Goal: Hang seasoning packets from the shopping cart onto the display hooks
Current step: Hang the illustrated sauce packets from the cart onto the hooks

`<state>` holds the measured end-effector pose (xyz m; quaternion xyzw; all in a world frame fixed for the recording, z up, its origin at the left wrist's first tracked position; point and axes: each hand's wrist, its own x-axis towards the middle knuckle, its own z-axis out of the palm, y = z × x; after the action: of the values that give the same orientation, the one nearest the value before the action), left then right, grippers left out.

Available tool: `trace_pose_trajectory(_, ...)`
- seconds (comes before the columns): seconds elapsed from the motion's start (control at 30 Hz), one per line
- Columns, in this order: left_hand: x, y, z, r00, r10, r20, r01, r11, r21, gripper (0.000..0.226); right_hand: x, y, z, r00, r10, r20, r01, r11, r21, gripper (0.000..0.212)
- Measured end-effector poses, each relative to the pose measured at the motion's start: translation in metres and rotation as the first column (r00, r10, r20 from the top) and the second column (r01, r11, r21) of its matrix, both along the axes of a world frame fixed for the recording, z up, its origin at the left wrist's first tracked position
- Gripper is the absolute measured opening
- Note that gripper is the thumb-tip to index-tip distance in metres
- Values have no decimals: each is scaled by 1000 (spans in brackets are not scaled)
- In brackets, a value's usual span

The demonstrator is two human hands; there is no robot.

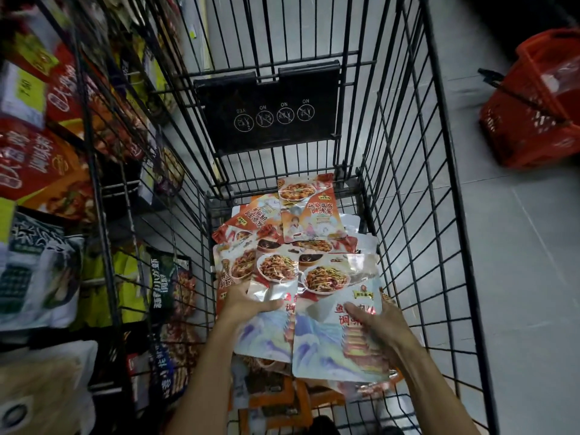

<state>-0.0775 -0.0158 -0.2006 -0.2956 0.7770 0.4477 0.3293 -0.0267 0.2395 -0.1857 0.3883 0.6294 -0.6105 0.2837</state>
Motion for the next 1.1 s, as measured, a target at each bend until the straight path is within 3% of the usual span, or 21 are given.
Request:
trace_pose_trajectory(0.1, 0, -3, 5, 993, 99, 63, -103, 992, 76, 72, 3, 0, 1, 999, -23, 32, 23, 1000, -21, 45)
trace_pose_trajectory(0.3, 3, 1, 11, 995, 37, 92, -45, 995, 90, 50, 2, 3, 8, 997, 39, 66, -34, 996, -77, 50)
trace_pose_trajectory(0.5, 16, 4, 38, 995, 96, -13, -91, 969, 231, 42, 6, -4, 28, 1000, -6, -3, 5, 982, -187, 47)
trace_pose_trajectory(0.63, 26, -7, 81, 957, 253, -145, -203, 935, 291, 34, 1, -6, 64, 991, -83, -102, 56, 968, -243, 48)
trace_pose_trajectory(0.83, 52, -25, 176, 799, 404, -444, -313, 912, 267, 10, -22, -14, 151, 943, 88, -320, -173, 953, -248, 52)
trace_pose_trajectory(1.0, 101, -42, 272, 600, 421, -680, -400, 894, 201, 10, -32, -31, 237, 830, 218, -514, -371, 903, -216, 50)
trace_pose_trajectory(1.1, 143, -45, 331, 474, 437, -765, -471, 859, 199, 24, -28, -48, 293, 709, 325, -626, -516, 844, -147, 34)
